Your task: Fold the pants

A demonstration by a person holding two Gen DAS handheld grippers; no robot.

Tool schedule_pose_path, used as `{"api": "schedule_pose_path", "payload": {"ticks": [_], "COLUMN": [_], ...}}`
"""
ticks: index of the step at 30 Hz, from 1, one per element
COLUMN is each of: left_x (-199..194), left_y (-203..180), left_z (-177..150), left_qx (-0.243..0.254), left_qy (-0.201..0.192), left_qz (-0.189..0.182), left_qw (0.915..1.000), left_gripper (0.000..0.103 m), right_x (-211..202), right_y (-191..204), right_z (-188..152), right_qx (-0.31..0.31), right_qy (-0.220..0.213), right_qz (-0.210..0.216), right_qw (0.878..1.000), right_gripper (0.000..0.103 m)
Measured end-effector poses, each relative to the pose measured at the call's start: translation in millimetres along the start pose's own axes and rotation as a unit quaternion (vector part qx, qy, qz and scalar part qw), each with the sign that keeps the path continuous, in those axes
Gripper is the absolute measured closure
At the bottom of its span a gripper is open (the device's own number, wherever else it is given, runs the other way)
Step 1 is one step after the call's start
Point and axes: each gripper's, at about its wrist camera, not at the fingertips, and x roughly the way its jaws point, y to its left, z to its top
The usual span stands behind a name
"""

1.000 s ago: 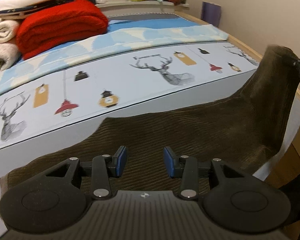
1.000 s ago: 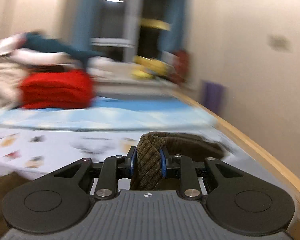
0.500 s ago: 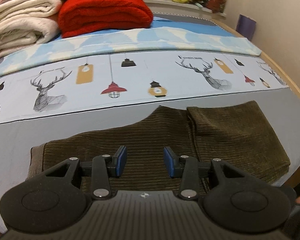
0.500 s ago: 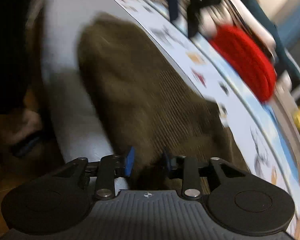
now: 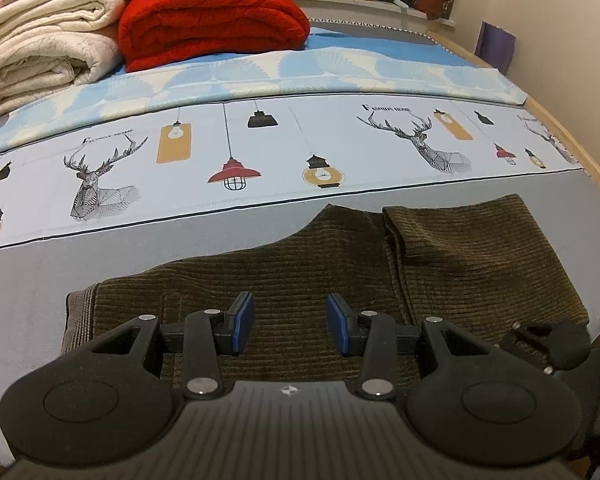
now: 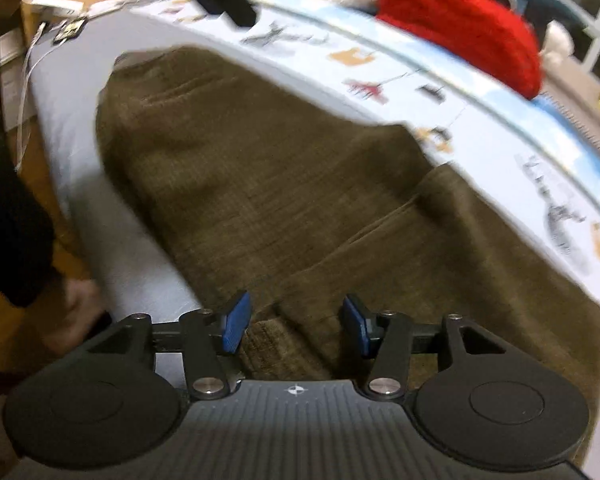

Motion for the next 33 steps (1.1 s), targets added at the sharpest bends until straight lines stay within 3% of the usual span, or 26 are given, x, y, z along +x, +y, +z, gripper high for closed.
{"api": "schedule_pose_path", "payload": {"ticks": [5,6,7,8,13,15,17,20,22,24,25,29,33], "left_x": [5,4,4,4,4,4,3,3,3,4,4,6,7], "left_y": [-4,-4,-4,-4,-4,-4,-4,-5,-6,-9,-9,-12,-12], "left_z": [0,0,0,0,1,0,0,0,0,-1,-1,-1,-1], "left_qx": [0.008,0.008,0.008,0.007,0.007,0.008,0.009,0.008,0.01,0.015,0.017,0.019,0.02], "left_qy": [0.006,0.006,0.005,0.004,0.002,0.002,0.001,0.002,0.002,0.004,0.004,0.006,0.007], "left_qz": [0.003,0.003,0.003,0.004,0.003,0.004,0.003,0.004,0.003,0.003,0.003,0.005,0.005], "left_qw": [0.9999,0.9999,1.0,1.0,1.0,1.0,1.0,1.0,0.9999,0.9999,0.9998,0.9998,0.9998], "left_gripper": [0.058,0.058,0.058,0.058,0.058,0.058,0.058,0.058,0.058,0.058,0.058,0.058,0.058], "right_x": [3,7,5,1,-24,-31,-33,-31,-33,-38,-40,-32,-15], "right_y": [4,-2,-8,-19,-66,-69,-60,-43,-32,-28,-25,-9,12], "right_z": [4,7,8,10,6,2,-4,-12,-16,-17,-17,-17,-24], "right_qx": [0.001,0.014,0.037,0.077,0.21,0.205,0.165,0.101,0.065,0.048,0.035,-0.026,-0.115], "right_qy": [-0.004,-0.006,-0.009,-0.018,-0.073,-0.073,-0.057,-0.026,-0.031,-0.045,-0.053,-0.042,-0.015], "right_qz": [-0.008,-0.007,0.004,0.025,0.084,0.112,0.12,0.107,0.081,0.068,0.062,0.053,0.009], "right_qw": [1.0,1.0,0.999,0.997,0.971,0.97,0.977,0.989,0.994,0.996,0.996,0.997,0.993], "right_gripper": [0.053,0.064,0.083,0.086,0.089,0.089,0.089,0.086,0.075,0.046,0.041,0.039,0.04]}}
